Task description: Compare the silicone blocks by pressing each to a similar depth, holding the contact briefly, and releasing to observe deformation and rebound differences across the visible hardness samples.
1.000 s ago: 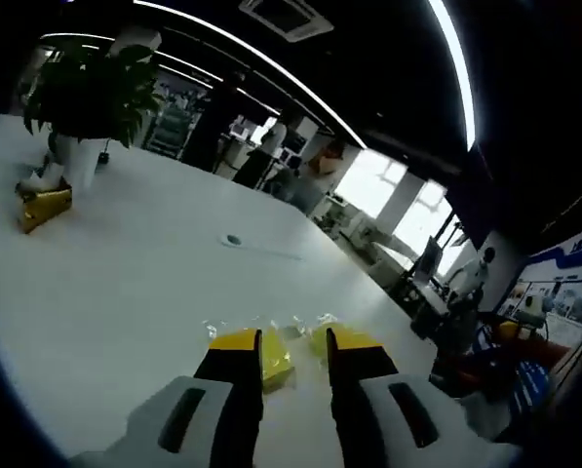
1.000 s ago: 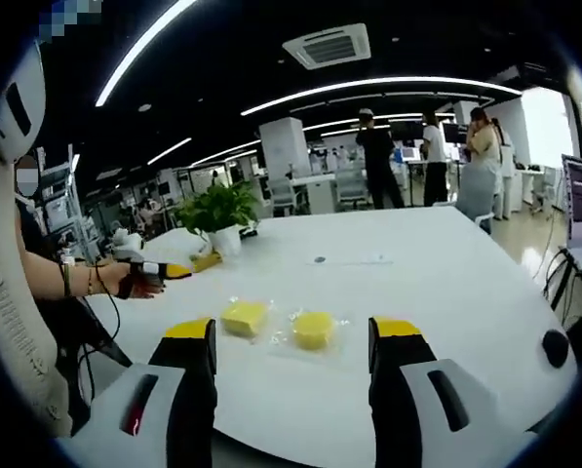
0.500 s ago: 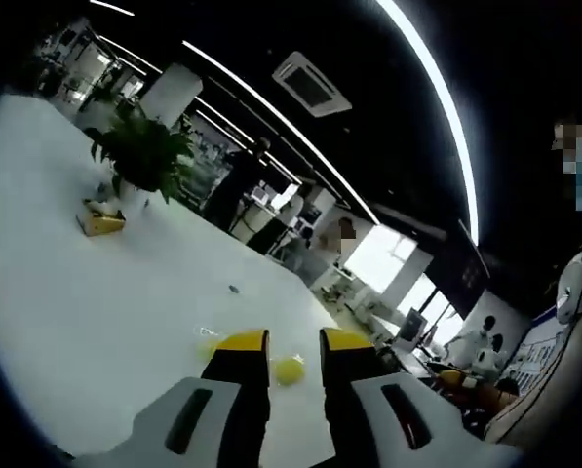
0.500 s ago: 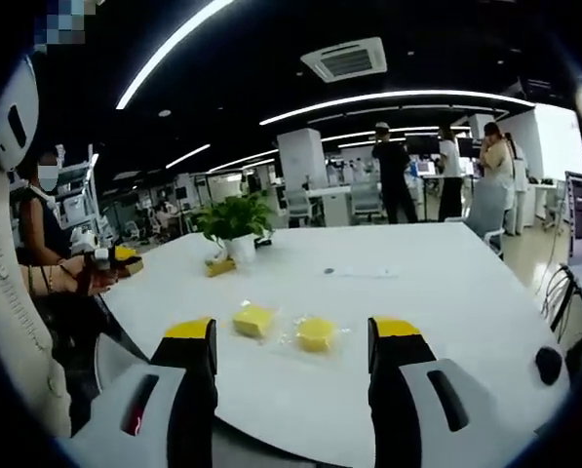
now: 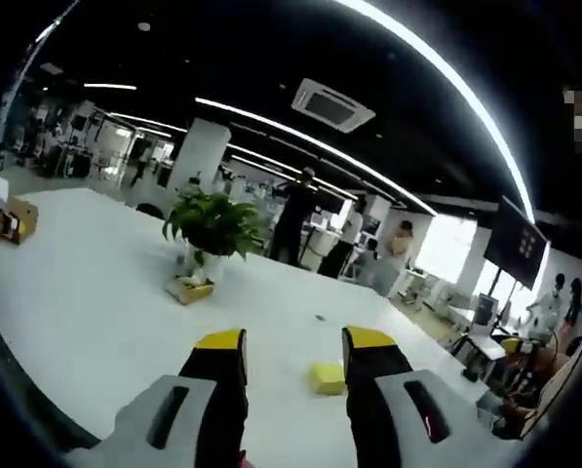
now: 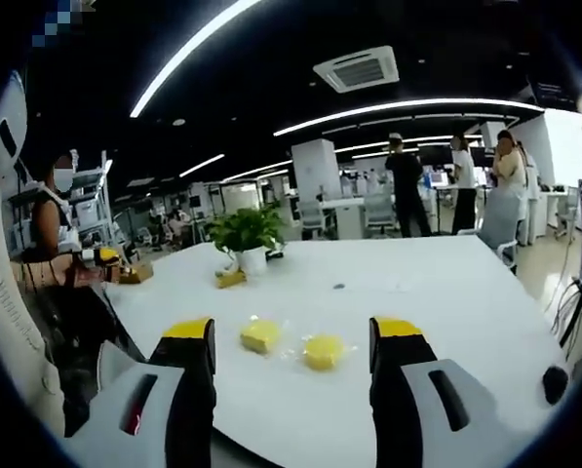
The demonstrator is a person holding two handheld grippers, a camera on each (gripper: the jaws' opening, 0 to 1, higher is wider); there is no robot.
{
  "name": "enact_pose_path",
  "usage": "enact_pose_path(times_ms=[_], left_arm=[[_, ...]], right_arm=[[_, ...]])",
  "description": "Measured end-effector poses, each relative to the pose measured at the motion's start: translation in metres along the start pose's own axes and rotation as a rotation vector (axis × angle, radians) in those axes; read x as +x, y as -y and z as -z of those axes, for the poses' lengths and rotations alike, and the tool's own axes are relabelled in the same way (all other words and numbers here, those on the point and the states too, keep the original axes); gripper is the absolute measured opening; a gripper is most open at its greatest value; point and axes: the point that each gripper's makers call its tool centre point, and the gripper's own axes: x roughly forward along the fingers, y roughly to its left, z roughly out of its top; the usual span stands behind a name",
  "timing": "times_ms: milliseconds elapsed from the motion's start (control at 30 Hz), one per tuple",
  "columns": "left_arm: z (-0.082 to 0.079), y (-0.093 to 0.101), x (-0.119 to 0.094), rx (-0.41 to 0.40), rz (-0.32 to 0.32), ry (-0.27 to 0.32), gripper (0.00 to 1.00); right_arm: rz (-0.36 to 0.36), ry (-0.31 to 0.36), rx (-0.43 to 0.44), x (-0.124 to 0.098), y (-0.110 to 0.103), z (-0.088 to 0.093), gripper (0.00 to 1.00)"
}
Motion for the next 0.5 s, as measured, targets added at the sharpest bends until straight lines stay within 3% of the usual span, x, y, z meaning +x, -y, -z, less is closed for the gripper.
enact_pose_path(times_ms=[67,233,500], left_arm=[[-0.009,0.005,0.015,0.085,0.027,-0.034,0.44],[-0.024,0.019,0.059,0.233,0.099,-0.095,0.48],[-0.030,0.062,0.132,0.290,0.227,-0.133,0.49]], right_arm=[[0.019,-0.007,-0.050,0.001,0.010,-0.011,0.59],[0.021,0.019,-0.077,0.005,0.023,-0.040,0.59],[0.040,0.004,-0.171,0.018,0.041,-0.056,0.59]])
